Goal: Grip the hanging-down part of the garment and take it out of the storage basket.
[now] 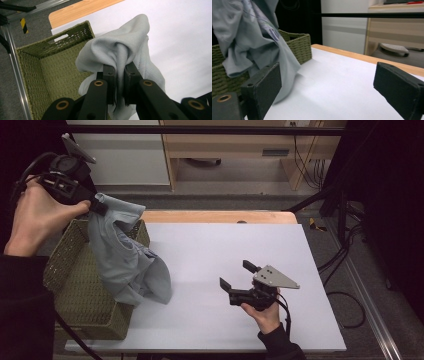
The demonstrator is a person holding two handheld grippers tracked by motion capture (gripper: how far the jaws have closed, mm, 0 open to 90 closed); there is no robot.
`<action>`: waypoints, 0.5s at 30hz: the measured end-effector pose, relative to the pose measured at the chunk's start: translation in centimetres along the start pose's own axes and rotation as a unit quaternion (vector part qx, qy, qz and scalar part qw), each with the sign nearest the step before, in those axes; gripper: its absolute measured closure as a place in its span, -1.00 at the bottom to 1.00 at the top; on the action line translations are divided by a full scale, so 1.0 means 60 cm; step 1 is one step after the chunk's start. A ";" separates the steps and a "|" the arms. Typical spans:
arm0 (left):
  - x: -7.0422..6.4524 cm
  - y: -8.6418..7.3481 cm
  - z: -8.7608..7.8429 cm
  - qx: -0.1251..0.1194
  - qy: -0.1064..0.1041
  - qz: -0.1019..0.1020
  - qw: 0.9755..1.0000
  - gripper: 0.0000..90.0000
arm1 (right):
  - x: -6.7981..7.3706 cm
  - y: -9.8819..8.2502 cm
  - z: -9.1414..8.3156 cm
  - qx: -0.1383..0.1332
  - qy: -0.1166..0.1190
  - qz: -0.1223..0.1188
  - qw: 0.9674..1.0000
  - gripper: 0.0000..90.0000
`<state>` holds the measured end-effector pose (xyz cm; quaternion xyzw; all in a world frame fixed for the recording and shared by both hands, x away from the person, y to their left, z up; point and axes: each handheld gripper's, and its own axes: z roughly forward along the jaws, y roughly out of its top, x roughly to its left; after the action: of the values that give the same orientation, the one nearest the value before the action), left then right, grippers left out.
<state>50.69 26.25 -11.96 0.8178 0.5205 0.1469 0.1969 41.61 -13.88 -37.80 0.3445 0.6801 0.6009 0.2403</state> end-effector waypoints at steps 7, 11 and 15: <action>-0.001 0.001 0.002 0.002 0.001 -0.002 1.000 0.82 | -0.031 -0.027 -0.055 -0.003 -0.035 0.013 0.999 -0.86; -0.001 0.002 0.003 0.003 0.000 -0.002 1.000 0.82 | -0.048 -0.039 -0.083 -0.004 -0.061 0.019 0.998 -0.89; 0.000 0.003 0.004 0.003 -0.002 -0.001 1.000 0.82 | -0.059 -0.052 -0.104 -0.002 -0.085 0.019 0.996 -0.93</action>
<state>50.93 26.16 -12.07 0.8179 0.5217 0.1434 0.1956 38.75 -20.75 -40.16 0.4065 0.6493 0.5751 0.2869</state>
